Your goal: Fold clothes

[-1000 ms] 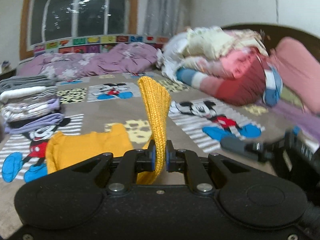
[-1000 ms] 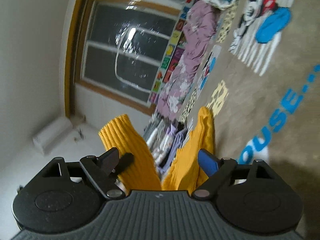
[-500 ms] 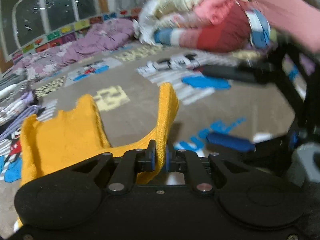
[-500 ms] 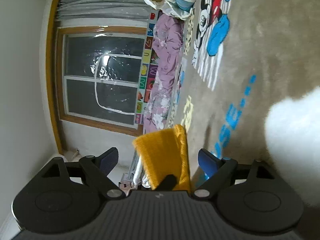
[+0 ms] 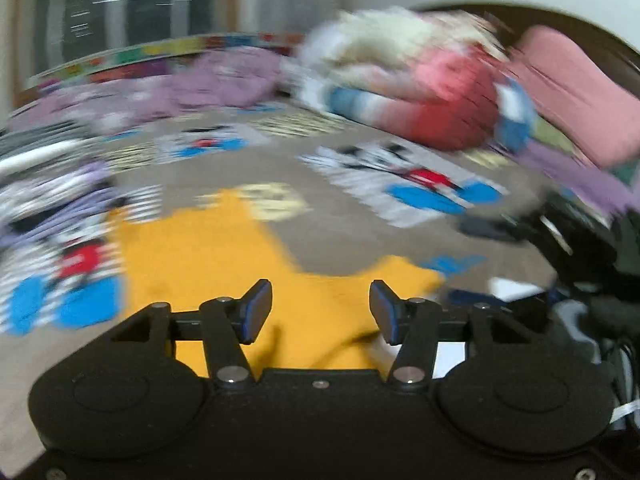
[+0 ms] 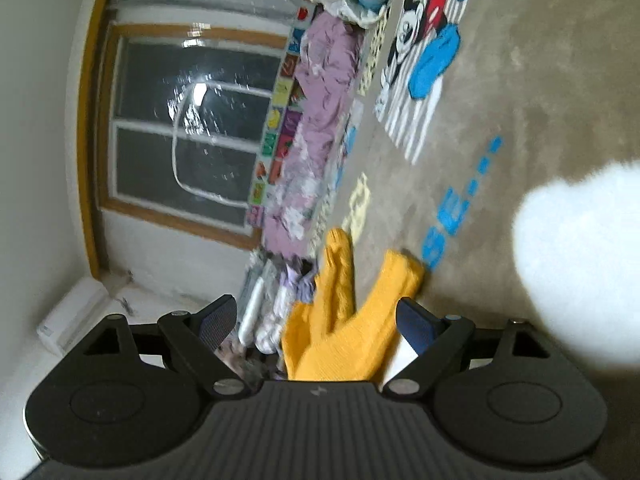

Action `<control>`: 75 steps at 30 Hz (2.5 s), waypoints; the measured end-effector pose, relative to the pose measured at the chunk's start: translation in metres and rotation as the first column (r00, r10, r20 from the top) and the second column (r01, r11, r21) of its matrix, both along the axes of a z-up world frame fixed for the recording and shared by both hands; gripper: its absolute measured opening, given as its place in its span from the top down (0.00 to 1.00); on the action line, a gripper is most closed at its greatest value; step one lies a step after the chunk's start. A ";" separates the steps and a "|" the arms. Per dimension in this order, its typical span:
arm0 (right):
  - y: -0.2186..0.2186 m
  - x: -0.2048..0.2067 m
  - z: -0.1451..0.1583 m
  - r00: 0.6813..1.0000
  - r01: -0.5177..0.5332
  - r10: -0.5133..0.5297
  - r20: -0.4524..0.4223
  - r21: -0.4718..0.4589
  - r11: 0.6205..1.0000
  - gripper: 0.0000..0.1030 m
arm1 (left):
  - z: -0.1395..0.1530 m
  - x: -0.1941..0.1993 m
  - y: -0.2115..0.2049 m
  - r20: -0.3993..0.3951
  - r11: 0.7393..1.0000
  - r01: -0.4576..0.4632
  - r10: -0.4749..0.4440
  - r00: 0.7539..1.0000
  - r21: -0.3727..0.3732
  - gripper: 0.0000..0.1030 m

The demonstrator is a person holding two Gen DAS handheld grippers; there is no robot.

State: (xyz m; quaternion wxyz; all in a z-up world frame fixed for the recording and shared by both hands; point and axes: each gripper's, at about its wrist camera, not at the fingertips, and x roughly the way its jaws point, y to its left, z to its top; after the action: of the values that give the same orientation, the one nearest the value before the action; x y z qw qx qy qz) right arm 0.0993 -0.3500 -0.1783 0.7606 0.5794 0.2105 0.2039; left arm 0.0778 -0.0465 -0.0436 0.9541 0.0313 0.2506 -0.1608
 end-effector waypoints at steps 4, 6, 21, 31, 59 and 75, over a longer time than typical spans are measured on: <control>0.021 0.004 0.005 0.998 -0.066 0.065 -0.013 -0.098 0.993 0.16 | -0.004 -0.005 0.072 -0.013 0.981 -0.190 0.190 0.982 -0.041 0.53; 0.033 0.007 0.007 0.996 -0.091 0.089 -0.020 -0.130 0.987 0.16 | -0.005 -0.008 0.094 -0.022 0.966 -0.255 0.254 0.967 -0.052 0.59; 0.073 0.024 0.010 0.998 0.033 -0.044 -0.038 -0.261 0.965 0.53 | -0.045 -0.006 0.054 -0.115 1.000 -0.010 0.012 0.993 0.020 0.70; 0.069 0.022 0.028 0.998 0.014 0.006 0.067 -0.290 0.957 0.89 | -0.038 0.006 0.088 -0.145 0.997 -0.058 0.050 0.988 -0.053 0.59; 0.049 0.010 0.009 0.995 -0.071 0.080 0.057 -0.147 0.987 0.89 | -0.037 0.228 0.094 -0.229 0.937 -0.324 0.289 0.929 -0.129 0.93; 0.044 0.006 0.001 0.996 -0.085 0.088 0.031 -0.106 0.991 0.89 | -0.043 0.248 0.053 -0.270 0.993 -0.115 0.106 0.957 -0.021 0.61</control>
State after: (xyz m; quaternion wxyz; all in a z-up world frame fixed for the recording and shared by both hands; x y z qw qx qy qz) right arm 0.1051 -0.3059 -0.1770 0.7840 0.5252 0.2322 0.2357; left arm 0.3255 0.0063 -0.0861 0.9193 -0.0221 0.3760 -0.1145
